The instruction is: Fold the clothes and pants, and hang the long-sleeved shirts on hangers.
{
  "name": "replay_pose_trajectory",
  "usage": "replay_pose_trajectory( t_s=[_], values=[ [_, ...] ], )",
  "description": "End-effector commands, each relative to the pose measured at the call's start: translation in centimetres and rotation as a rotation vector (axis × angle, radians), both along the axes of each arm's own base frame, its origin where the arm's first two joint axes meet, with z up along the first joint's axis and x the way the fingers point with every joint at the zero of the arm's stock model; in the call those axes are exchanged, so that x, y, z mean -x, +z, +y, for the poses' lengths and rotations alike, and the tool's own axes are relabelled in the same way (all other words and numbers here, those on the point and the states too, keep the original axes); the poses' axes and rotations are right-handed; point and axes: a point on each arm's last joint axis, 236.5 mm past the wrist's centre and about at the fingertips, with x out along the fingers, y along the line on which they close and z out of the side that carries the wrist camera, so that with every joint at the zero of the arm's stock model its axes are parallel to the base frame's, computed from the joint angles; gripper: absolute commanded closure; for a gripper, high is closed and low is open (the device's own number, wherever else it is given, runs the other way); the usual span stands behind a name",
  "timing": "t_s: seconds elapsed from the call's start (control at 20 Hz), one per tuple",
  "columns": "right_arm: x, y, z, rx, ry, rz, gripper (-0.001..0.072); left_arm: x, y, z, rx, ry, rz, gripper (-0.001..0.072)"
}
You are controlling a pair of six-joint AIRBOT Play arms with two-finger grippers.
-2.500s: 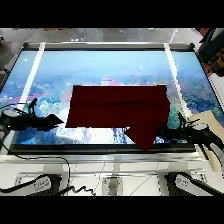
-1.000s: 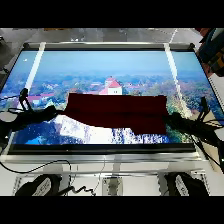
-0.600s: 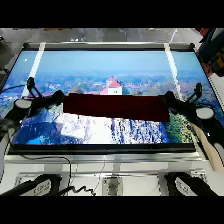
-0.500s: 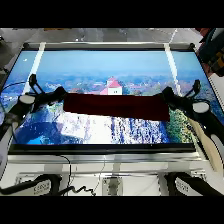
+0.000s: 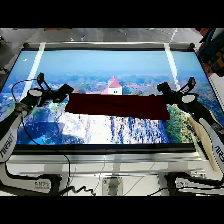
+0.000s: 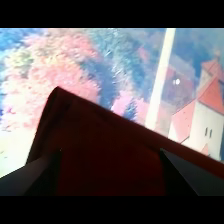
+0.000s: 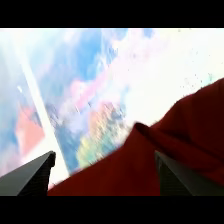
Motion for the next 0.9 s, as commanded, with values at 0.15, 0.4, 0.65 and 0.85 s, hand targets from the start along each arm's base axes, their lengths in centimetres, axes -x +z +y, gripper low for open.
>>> replay_pose_trajectory(
  t_s=[0.15, 0.4, 0.65, 0.85],
  values=[
    [3.0, -2.8, 2.3, 0.043, 0.180, 0.141, 0.0022, 4.8, -3.7, 4.3, -0.104, -0.131, 0.182, 0.0059],
    [4.4, -3.4, 4.4, 0.036, 0.270, 0.184, 0.0022, 6.0, -7.4, 1.2, -0.085, -0.220, 0.264, 0.0142],
    [4.0, -2.8, 7.2, 0.055, 0.318, 0.151, 0.0250, 3.6, -6.7, -3.2, -0.141, -0.306, 0.152, 0.0558],
    [2.8, -0.1, 11.8, 0.085, 0.395, 0.058, 0.0702, 1.3, -0.4, -5.5, -0.134, -0.397, 0.048, 0.0694]
  ],
)
